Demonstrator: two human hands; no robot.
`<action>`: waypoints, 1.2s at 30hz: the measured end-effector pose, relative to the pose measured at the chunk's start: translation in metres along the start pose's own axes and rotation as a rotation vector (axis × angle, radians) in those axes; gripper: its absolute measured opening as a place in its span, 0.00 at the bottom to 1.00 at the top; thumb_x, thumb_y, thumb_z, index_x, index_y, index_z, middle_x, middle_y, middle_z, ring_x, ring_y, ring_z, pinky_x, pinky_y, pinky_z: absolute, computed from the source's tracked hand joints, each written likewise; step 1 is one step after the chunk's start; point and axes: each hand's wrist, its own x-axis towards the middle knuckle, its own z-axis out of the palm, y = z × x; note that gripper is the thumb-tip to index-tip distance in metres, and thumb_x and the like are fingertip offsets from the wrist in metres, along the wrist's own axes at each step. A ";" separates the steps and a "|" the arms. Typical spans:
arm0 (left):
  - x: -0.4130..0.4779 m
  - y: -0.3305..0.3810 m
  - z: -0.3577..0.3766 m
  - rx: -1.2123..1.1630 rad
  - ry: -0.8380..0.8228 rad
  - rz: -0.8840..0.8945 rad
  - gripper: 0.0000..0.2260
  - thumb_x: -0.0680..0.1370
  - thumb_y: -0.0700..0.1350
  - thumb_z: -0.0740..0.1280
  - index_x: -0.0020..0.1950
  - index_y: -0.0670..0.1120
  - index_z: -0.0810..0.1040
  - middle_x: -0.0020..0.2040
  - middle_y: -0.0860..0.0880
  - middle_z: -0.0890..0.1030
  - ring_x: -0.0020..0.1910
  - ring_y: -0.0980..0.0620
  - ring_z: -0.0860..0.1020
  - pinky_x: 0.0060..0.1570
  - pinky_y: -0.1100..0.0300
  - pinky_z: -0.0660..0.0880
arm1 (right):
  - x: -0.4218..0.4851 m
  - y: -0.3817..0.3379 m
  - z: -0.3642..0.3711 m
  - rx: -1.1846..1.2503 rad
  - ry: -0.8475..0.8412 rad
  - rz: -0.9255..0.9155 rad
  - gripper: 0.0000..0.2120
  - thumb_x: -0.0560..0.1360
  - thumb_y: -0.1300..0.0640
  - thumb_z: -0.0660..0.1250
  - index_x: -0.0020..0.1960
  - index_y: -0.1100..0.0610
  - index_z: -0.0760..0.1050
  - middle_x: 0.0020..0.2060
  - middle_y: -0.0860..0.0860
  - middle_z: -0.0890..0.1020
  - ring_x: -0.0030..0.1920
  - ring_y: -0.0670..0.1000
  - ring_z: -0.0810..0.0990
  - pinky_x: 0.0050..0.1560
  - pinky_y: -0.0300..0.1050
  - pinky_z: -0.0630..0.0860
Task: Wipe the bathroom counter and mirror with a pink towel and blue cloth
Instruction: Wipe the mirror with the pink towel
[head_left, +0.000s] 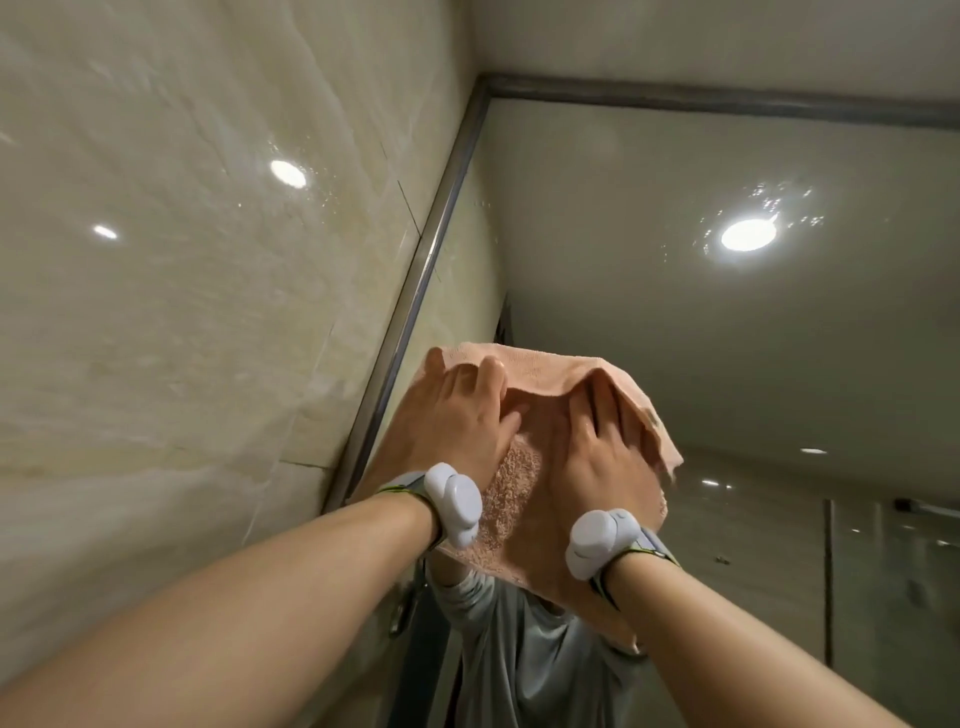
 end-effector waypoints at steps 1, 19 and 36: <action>-0.002 -0.001 -0.001 -0.024 -0.025 0.020 0.15 0.78 0.55 0.70 0.51 0.49 0.66 0.41 0.47 0.75 0.43 0.43 0.76 0.64 0.41 0.73 | 0.001 0.002 0.001 0.003 -0.009 -0.001 0.31 0.80 0.51 0.56 0.81 0.51 0.52 0.79 0.53 0.56 0.77 0.59 0.55 0.75 0.53 0.53; 0.023 0.006 0.023 -0.087 0.022 0.058 0.19 0.79 0.50 0.64 0.67 0.45 0.73 0.63 0.42 0.76 0.63 0.37 0.75 0.75 0.43 0.61 | 0.015 -0.017 0.002 -0.037 0.242 -0.052 0.19 0.79 0.45 0.49 0.69 0.45 0.65 0.69 0.52 0.71 0.71 0.56 0.66 0.69 0.53 0.61; 0.066 -0.015 0.022 0.054 -0.068 0.118 0.27 0.81 0.55 0.49 0.75 0.46 0.71 0.81 0.42 0.64 0.80 0.37 0.59 0.80 0.39 0.48 | 0.073 -0.013 0.004 0.007 0.247 -0.142 0.27 0.78 0.42 0.51 0.76 0.46 0.61 0.76 0.48 0.65 0.75 0.52 0.61 0.73 0.51 0.60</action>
